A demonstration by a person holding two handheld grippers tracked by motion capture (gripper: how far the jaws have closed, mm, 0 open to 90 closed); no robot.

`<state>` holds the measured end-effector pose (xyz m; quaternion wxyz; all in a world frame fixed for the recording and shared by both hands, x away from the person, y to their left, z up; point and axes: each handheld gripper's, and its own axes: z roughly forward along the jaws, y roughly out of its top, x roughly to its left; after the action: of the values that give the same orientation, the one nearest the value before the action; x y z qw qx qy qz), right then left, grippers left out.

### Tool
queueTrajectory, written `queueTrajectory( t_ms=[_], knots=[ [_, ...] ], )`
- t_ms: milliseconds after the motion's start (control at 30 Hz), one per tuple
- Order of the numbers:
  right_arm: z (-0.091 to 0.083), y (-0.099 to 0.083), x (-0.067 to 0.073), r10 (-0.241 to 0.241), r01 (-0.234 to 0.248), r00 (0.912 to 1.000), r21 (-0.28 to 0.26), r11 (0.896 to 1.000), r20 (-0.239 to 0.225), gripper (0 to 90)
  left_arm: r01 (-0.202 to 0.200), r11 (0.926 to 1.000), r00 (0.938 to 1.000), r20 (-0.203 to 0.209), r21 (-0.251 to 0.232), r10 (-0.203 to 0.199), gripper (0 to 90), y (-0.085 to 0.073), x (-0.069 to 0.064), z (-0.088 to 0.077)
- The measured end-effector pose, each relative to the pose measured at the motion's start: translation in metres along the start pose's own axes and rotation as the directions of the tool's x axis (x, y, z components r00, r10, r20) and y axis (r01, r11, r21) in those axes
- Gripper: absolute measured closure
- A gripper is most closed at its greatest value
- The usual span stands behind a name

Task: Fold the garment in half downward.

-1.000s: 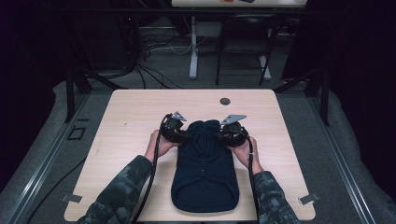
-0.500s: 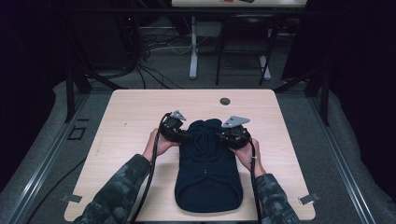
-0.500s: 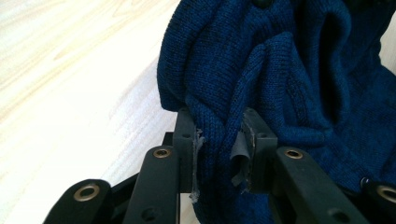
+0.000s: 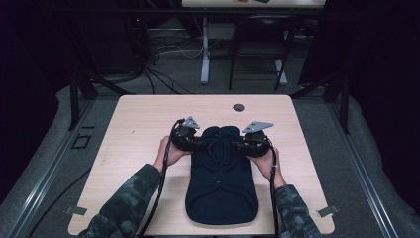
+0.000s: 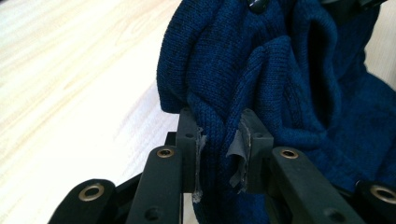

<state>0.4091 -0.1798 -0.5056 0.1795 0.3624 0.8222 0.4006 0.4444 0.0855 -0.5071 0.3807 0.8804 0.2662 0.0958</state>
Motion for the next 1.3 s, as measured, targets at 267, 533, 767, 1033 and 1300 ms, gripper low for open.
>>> queueTrajectory(
  t_ms=[267, 533, 767, 1033, 1300],
  knots=[
    [0.000, -0.001, -0.006, 0.045, -0.045, 0.9982, 0.017, 0.999, -0.039, 62.1, -0.033, 0.9994, 0.9994, -0.013, -0.011, 0.033, 74.3, 0.003, -0.004, -0.003],
    [-0.003, -0.001, -0.001, 0.007, -0.007, 0.9999, -0.017, 1.000, -0.011, 70.9, -0.021, 0.9998, 0.9996, 0.017, -0.003, 0.021, 73.3, 0.002, -0.002, -0.005],
    [-0.005, 0.000, 0.005, -0.020, 0.022, 0.9996, -0.059, 0.998, 0.019, 71.8, -0.023, 0.9997, 0.9993, 0.029, 0.005, 0.023, 72.4, 0.002, -0.003, -0.006],
    [-0.007, -0.002, 0.000, 0.008, -0.009, 0.9999, -0.061, 0.998, -0.011, 68.2, -0.059, 0.9980, 0.9982, -0.008, -0.024, 0.059, 74.5, 0.005, -0.008, -0.011],
    [-0.008, -0.001, -0.011, 0.089, -0.092, 0.9926, -0.033, 0.995, -0.082, 52.2, -0.154, 0.9871, 0.9867, -0.061, -0.045, 0.151, 74.9, 0.011, -0.019, -0.016]
  ],
)
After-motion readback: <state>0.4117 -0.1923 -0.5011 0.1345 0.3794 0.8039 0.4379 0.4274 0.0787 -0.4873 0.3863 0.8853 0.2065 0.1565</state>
